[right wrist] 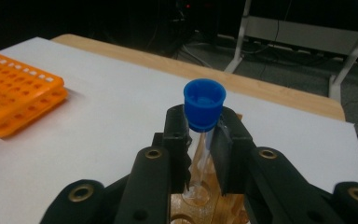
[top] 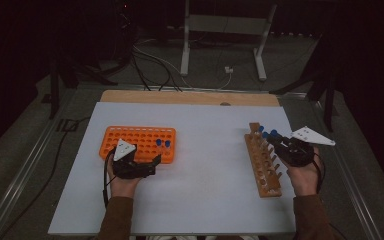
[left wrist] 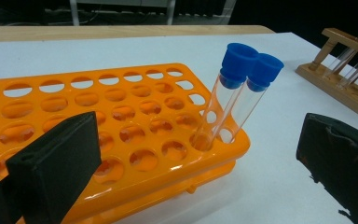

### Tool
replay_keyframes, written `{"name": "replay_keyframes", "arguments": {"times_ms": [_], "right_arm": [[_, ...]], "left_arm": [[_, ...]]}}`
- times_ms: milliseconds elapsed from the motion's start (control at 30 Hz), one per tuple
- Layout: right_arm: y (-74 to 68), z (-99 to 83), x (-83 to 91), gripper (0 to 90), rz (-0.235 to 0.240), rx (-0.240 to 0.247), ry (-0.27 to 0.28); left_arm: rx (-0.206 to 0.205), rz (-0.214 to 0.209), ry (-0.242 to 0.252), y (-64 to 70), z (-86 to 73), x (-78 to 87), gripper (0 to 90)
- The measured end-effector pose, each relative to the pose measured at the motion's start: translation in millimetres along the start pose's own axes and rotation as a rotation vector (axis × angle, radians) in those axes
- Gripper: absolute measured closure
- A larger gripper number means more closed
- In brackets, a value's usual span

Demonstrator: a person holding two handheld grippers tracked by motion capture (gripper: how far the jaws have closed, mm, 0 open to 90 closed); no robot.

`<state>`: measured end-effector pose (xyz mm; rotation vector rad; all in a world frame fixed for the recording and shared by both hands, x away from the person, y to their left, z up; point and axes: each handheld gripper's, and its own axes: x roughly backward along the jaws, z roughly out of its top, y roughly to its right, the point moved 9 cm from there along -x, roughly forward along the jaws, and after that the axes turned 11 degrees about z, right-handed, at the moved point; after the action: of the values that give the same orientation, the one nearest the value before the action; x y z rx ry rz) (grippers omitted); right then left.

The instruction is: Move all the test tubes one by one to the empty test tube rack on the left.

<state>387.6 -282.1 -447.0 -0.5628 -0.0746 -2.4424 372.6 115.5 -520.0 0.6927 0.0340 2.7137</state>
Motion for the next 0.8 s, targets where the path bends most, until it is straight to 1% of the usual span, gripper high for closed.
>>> {"name": "replay_keyframes", "arguments": {"times_ms": [200, 333, 467, 533, 600, 800], "right_arm": [[-4.5, 10.1, 7.0, 77.3, 0.003, 0.008, 0.036], [-9.4, 14.4, 8.6, 77.3, 0.011, 0.015, 0.048], [-15.3, 17.0, 7.2, 77.3, 0.037, 0.015, 0.056], [-18.2, 16.5, 5.3, 77.3, 0.047, 0.017, 0.052], [-20.9, 15.5, 2.7, 77.3, 0.058, 0.017, 0.045], [-28.3, 12.1, -3.9, 77.3, 0.089, 0.012, 0.028]], "left_arm": [[-0.015, 0.012, 0.019, 1.1, 5.2, 3.6, 0.8], [-0.022, 0.017, 0.044, 2.9, 11.3, 9.3, 0.8], [-0.024, 0.020, 0.077, 6.7, 20.0, 16.1, 0.9], [-0.027, 0.012, 0.091, 10.4, 24.8, 19.0, 1.1], [-0.022, 0.000, 0.108, 15.8, 30.2, 21.7, 1.3], [-0.081, -0.015, 0.132, 37.1, 43.8, 26.0, 1.5]]}}
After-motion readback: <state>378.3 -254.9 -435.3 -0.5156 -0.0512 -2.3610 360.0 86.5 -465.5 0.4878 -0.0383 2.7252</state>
